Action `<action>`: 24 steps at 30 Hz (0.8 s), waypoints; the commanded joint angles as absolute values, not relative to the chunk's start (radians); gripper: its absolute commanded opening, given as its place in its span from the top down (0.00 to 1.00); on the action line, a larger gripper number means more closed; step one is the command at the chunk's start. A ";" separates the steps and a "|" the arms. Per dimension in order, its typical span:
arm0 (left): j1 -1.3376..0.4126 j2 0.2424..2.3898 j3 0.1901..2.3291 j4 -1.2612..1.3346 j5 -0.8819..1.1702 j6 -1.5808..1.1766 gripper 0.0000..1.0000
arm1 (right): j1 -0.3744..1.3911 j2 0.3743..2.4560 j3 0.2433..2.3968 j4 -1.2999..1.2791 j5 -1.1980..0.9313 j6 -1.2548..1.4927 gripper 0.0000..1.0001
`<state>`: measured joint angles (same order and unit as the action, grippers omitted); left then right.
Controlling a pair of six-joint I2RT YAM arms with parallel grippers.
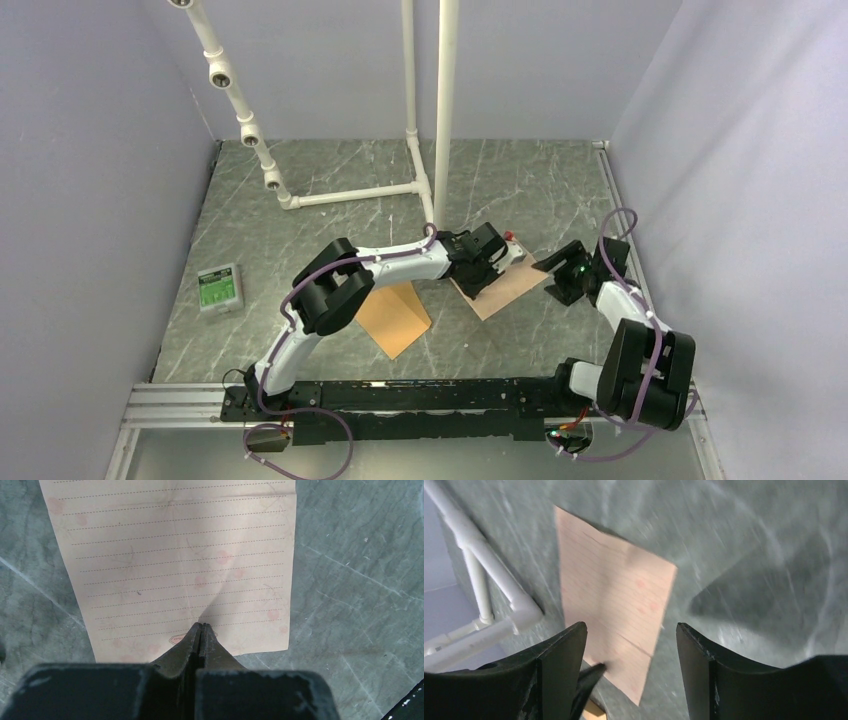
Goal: Place the letter into the envelope and seal it
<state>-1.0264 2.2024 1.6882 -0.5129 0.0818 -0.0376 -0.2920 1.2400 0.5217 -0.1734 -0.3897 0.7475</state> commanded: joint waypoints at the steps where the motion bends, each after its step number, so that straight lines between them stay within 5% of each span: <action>1: -1.008 2.218 1.655 -0.589 0.057 -0.026 0.97 | -0.273 1.138 0.440 -0.204 -0.399 0.850 0.31; 14: -1.008 2.172 1.801 -0.673 0.018 -0.030 0.98 | -0.257 1.184 0.487 -0.168 -0.357 0.769 0.38; 24: -1.006 2.004 1.632 -0.563 -0.061 -0.144 0.57 | -0.091 1.316 0.666 -0.122 -0.327 0.681 0.41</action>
<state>-1.0054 2.1227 1.6962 -0.6193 -0.0010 -0.0769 -0.1509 1.2369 0.5739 -0.1909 -0.3630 0.7341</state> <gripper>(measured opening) 0.386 0.595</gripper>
